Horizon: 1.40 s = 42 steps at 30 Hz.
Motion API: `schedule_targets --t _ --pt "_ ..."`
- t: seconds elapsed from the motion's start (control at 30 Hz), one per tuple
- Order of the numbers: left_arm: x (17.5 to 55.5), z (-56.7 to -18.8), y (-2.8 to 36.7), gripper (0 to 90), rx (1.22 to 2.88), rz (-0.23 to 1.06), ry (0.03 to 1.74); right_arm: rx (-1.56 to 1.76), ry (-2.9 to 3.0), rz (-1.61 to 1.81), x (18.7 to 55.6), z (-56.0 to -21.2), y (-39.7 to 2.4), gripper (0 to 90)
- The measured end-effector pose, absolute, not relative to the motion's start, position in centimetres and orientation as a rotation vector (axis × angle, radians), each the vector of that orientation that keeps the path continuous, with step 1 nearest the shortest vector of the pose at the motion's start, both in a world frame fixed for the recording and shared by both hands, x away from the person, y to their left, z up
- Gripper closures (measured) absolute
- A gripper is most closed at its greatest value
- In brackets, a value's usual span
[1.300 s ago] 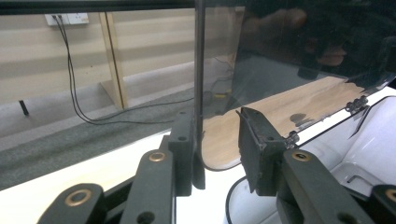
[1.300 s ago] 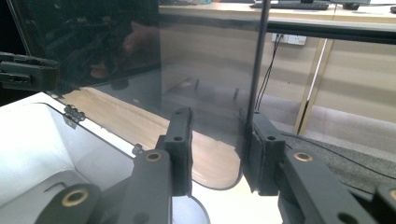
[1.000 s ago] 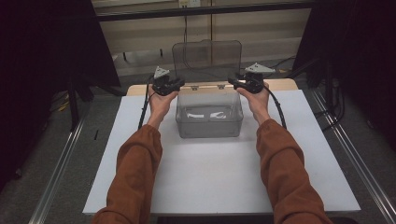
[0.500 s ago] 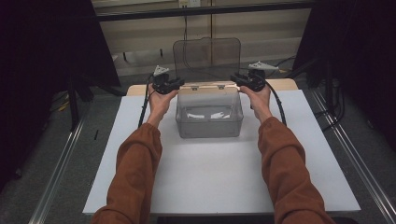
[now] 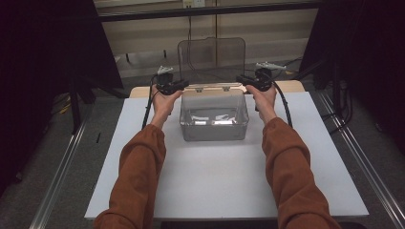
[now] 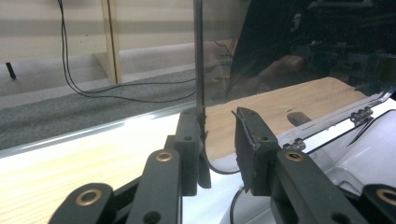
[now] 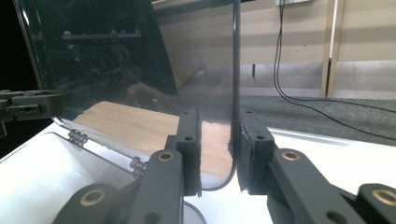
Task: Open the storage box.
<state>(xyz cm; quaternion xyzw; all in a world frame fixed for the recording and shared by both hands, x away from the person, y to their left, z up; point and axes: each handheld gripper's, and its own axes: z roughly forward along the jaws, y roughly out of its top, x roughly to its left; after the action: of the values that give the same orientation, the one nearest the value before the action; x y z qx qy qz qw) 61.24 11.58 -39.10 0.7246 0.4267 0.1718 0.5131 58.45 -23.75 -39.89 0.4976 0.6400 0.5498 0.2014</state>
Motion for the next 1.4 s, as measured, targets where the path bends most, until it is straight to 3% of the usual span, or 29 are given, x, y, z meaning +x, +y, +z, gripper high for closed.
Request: schedule_targets --t 0.7,0.9,1.4 --pt "61.8 -38.2 11.2 69.4 1.827 0.390 1.073 1.507 1.821 1.515 59.1 -39.3 -23.8 73.1" --pt "61.9 -38.5 10.7 61.9 1.852 0.417 1.060 1.566 1.803 1.527 59.3 -39.5 -23.8 73.3" --pt "62.2 -38.6 10.9 60.7 1.836 0.352 1.128 1.649 1.792 1.535 59.8 -40.0 -23.8 70.7"
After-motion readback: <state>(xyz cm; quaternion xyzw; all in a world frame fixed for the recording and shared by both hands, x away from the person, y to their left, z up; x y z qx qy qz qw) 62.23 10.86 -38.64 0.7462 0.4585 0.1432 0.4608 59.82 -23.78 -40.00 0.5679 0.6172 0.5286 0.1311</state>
